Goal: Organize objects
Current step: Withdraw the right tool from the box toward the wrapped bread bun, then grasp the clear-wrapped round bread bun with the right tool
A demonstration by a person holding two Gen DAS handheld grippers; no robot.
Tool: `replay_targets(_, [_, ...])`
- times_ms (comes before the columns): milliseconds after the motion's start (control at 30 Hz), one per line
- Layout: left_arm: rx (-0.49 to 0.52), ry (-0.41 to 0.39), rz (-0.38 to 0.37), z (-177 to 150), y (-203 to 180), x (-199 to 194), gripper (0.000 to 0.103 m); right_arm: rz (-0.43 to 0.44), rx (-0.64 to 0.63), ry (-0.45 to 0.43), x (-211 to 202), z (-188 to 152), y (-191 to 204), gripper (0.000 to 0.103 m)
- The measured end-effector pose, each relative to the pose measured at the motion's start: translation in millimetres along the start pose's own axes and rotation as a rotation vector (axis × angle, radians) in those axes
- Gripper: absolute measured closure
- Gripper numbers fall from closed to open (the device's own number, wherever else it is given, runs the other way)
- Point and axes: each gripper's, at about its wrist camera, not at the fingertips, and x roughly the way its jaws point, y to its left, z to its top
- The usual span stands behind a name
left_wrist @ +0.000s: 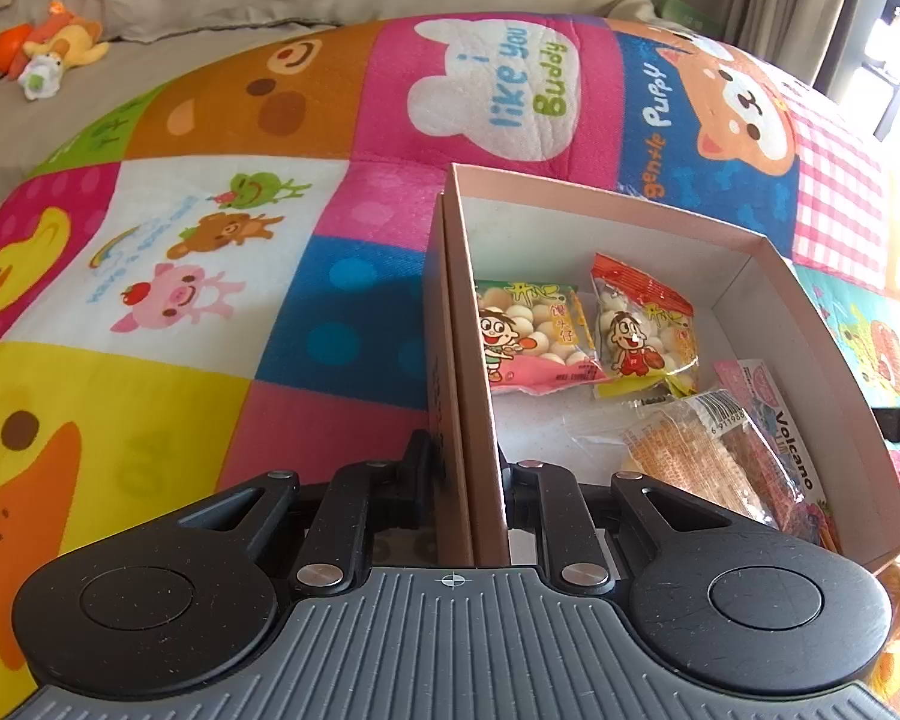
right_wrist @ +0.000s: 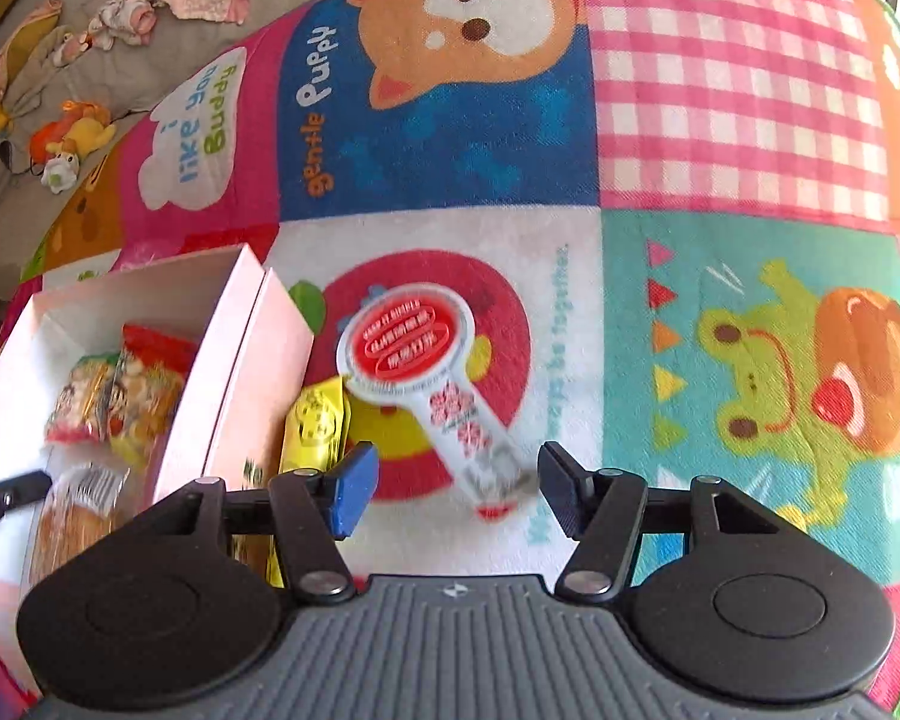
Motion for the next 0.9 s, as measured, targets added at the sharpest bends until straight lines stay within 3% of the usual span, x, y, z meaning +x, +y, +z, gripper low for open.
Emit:
replay_targets(167, [0.009, -0.001, 0.011, -1, -2, 0, 0.085, 0.073, 0.039, 0.012, -35, -42, -13, 0.043])
replay_targets(267, [0.008, 0.000, 0.012, 0, -2, 0, 0.085, 0.068, 0.008, -0.025, -61, -66, -12, 0.043])
replay_targets(333, [0.009, -0.001, 0.012, 0, -2, 0, 0.085, 0.064, -0.072, -0.082, -85, -83, -2, 0.039])
replay_targets(400, [0.008, 0.000, 0.011, 0, -2, 0, 0.085, 0.095, -0.117, -0.113, -104, -99, 6, 0.027])
replay_targets(500, [0.004, -0.003, 0.008, -1, 0, 0, 0.085, 0.120, -0.182, -0.125, -120, -121, 20, 0.017])
replay_targets(667, [0.002, -0.001, 0.010, -1, 0, 0, 0.085, 0.099, -0.262, -0.109, -119, -144, 37, 0.015])
replay_targets(833, [0.003, 0.000, 0.007, -1, 0, 0, 0.085, -0.006, -0.341, -0.120, -116, -150, 39, 0.014])
replay_targets(900, [0.004, 0.000, 0.009, -1, 0, 0, 0.085, -0.180, -0.375, -0.175, -111, -150, 39, 0.012])
